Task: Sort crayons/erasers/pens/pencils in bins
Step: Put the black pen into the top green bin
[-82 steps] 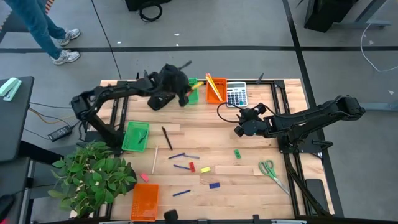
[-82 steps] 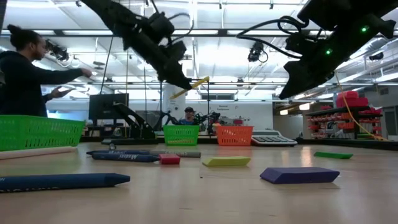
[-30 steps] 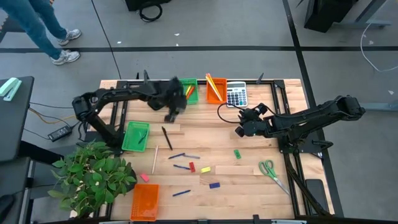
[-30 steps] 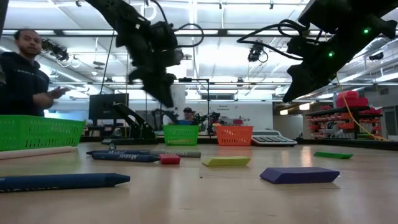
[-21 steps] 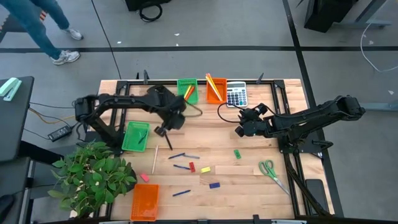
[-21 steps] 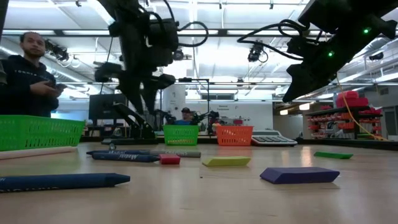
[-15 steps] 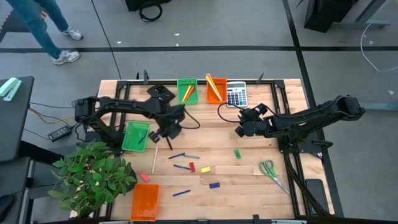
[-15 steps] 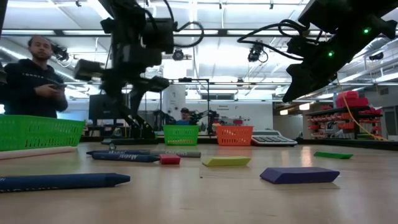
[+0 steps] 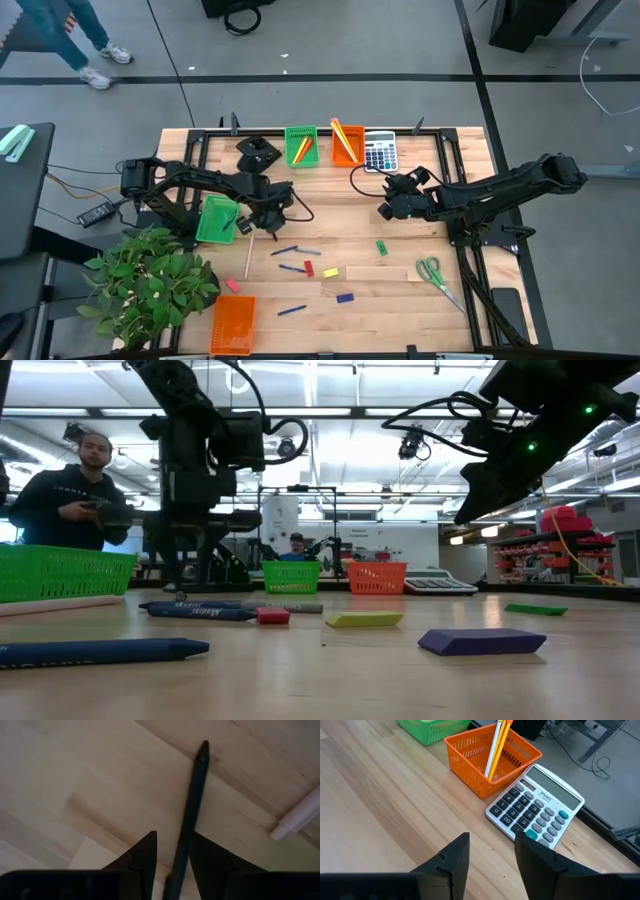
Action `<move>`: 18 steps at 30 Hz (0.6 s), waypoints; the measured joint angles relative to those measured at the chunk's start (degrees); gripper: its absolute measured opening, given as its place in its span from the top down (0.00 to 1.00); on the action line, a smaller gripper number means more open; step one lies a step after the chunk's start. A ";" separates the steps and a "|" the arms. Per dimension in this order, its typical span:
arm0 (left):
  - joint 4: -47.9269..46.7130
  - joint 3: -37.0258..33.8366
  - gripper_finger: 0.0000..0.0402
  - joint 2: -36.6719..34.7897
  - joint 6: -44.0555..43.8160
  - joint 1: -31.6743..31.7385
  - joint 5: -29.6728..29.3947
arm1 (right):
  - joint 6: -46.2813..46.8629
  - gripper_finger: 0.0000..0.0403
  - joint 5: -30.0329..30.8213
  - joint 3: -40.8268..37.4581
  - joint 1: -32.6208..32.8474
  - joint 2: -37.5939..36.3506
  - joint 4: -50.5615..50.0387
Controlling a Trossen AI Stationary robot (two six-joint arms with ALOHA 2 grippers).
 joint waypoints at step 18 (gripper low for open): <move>-1.39 -0.12 0.71 0.00 5.90 0.84 -2.02 | 0.18 0.60 -0.54 0.00 0.00 0.00 0.00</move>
